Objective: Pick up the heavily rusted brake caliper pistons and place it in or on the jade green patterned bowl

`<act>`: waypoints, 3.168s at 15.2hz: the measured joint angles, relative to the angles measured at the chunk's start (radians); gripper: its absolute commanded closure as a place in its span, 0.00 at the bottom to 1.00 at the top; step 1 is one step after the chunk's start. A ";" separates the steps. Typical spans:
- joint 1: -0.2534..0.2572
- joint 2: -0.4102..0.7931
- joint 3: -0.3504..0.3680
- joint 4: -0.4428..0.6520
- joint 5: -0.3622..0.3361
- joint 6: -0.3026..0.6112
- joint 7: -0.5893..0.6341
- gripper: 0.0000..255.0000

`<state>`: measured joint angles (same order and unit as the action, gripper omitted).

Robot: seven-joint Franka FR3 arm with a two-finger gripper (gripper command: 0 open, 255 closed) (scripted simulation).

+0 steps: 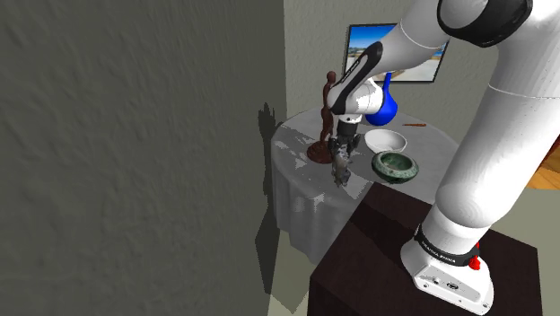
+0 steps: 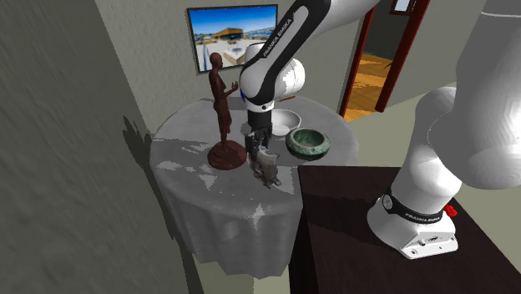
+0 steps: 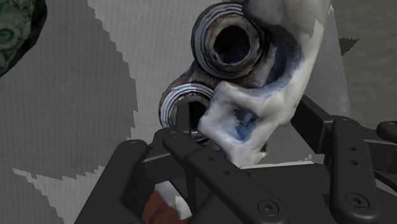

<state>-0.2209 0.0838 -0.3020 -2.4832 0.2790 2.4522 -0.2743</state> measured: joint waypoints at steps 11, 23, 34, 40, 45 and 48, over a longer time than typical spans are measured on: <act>-0.004 -0.130 -0.011 0.025 -0.094 -0.140 0.080 1.00; -0.012 -0.245 -0.004 0.088 -0.158 -0.307 0.144 1.00; -0.042 -0.338 -0.023 0.136 -0.206 -0.446 0.141 1.00; -0.119 -0.447 -0.093 0.090 -0.284 -0.513 0.048 1.00; -0.183 -0.499 -0.164 0.099 -0.346 -0.577 -0.048 1.00; -0.213 -0.514 -0.204 0.117 -0.376 -0.609 -0.103 1.00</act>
<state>-0.4342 -0.4300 -0.5055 -2.3657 -0.0972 1.8429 -0.3774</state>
